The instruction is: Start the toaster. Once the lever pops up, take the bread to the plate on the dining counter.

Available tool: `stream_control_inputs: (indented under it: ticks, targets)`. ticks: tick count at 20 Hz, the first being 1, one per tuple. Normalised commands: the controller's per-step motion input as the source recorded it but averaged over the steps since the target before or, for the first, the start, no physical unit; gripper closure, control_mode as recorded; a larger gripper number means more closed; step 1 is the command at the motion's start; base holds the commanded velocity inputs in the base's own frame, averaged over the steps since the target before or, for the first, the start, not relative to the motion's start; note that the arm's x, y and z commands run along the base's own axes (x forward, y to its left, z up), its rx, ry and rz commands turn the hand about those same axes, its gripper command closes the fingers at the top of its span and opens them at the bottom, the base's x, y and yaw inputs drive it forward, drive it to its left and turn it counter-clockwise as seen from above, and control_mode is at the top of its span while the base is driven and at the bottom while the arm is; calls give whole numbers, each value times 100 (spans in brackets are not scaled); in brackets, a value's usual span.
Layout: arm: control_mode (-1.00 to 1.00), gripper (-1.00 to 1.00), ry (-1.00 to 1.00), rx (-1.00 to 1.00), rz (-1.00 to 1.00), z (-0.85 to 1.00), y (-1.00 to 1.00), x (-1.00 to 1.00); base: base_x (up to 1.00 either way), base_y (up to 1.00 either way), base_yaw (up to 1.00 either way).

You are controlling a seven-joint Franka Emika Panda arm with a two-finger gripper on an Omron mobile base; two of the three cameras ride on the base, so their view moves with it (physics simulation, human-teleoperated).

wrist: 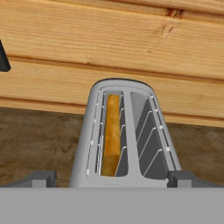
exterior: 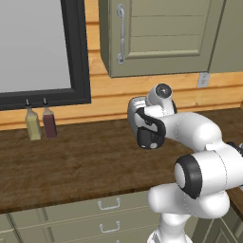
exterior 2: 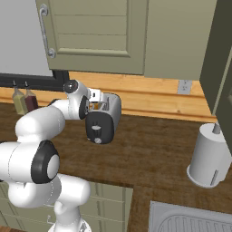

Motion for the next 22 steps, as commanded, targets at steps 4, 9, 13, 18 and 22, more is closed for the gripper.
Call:
stream_control_inputs:
  ticks: [4,9,13,18,22]
  targets:
    - [-100,-100,0,0,0,0,0,0,0,0,0]
    - [-100,-100,0,0,0,0,0,0,0,0,0]
    - [-100,-100,0,0,0,0,0,0,0,0,0]
    - [-100,-100,0,0,0,0,0,0,0,0,0]
    - [-100,-100,0,0,0,0,0,0,0,0,0]
